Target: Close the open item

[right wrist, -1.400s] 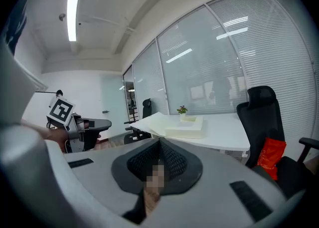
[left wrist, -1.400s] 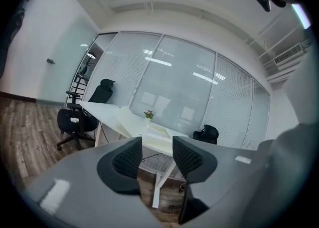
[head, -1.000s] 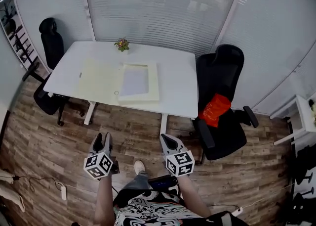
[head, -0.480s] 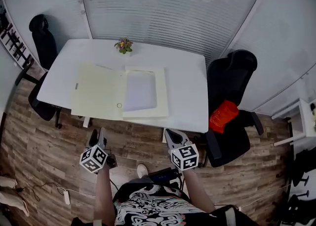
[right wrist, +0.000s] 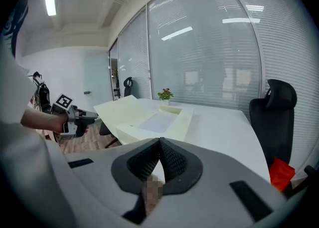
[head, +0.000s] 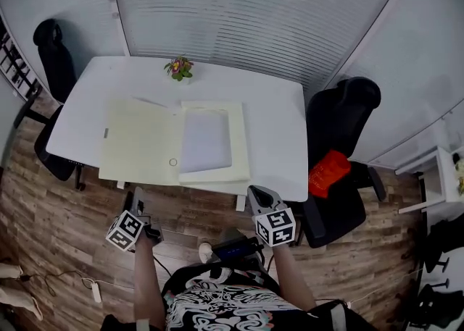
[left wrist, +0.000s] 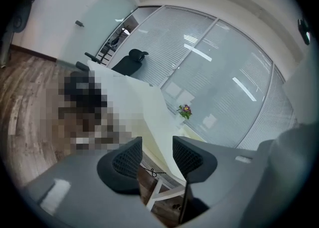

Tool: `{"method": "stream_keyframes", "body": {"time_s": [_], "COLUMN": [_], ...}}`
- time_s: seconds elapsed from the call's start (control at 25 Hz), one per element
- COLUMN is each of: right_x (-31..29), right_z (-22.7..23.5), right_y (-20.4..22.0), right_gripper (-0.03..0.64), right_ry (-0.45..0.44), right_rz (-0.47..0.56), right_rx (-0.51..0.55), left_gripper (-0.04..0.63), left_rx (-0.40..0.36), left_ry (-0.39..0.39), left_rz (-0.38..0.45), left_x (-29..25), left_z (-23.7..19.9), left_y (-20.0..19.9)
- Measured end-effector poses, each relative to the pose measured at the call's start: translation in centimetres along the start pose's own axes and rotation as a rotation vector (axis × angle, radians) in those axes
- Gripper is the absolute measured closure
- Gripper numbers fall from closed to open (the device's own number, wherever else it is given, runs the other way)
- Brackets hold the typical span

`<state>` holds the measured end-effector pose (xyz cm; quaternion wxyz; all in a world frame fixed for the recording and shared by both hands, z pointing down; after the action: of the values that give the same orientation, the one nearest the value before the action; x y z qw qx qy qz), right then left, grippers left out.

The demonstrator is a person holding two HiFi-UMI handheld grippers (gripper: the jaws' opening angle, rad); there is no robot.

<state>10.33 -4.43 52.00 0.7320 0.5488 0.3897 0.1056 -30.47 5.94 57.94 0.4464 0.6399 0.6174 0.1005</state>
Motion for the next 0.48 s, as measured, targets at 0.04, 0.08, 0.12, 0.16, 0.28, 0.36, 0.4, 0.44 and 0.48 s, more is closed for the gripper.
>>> {"method": "stream_keyframes", "body": {"time_s": [0.04,0.08,0.12,0.16,0.28,0.36,0.4,0.44,0.48], "right_x": [-0.1,-0.3,-0.6,-1.0,-2.5,-2.9,-3.0,-3.1,-3.4], "right_z": [0.3,0.7,1.0,1.3,2.0,2.2,2.4,2.7,3.2], "right_y": [0.0,0.1,0.2,0.3,0.5,0.9,1.2,1.4,1.5], "right_gripper": [0.614,0.614,0.614,0.614,0.614,0.614,0.614,0.614,0.614], "right_ry": [0.002,0.002,0.002,0.0,-0.02,-0.035,-0.039,-0.038,-0.035], "right_rz": [-0.003,-0.006,-0.01,-0.014,-0.027,-0.036,-0.041,-0.045,-0.047], "right_rx": [-0.002,-0.005,-0.007,-0.008,0.0,-0.003,-0.01,-0.019,-0.031], "left_gripper": [0.417,0.417,0.417,0.417,0.417,0.417,0.416,0.416,0.416], "left_rx": [0.022,0.037,0.042,0.045,0.083,0.082,0.07,0.06,0.06], "left_ry": [-0.002,-0.001,-0.001,-0.002,-0.01,-0.026,-0.04,-0.052,-0.059], "left_rz": [0.0,0.001,0.003,0.007,0.025,0.019,0.015,0.016,0.02], "left_x": [-0.2,-0.4,-0.7,-1.1,-2.4,-2.6,-2.6,-2.7,-2.9], "left_z": [-0.1,-0.2,-0.3,-0.4,-0.8,-1.4,-1.6,-1.8,-1.9], "left_y": [0.0,0.1,0.1,0.1,-0.2,-0.3,-0.4,-0.7,-1.0]}}
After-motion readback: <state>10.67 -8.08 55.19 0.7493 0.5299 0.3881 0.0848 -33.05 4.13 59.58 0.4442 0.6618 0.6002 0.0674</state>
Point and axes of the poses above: the fingertips, and each gripper's own axes: x backward along the fingers, z to its right, y out of its underside, the point moved 9 cm from there along x, backward along the fingers, and after that the axes turned 6 degrees about -y, right-handed, at the moved point
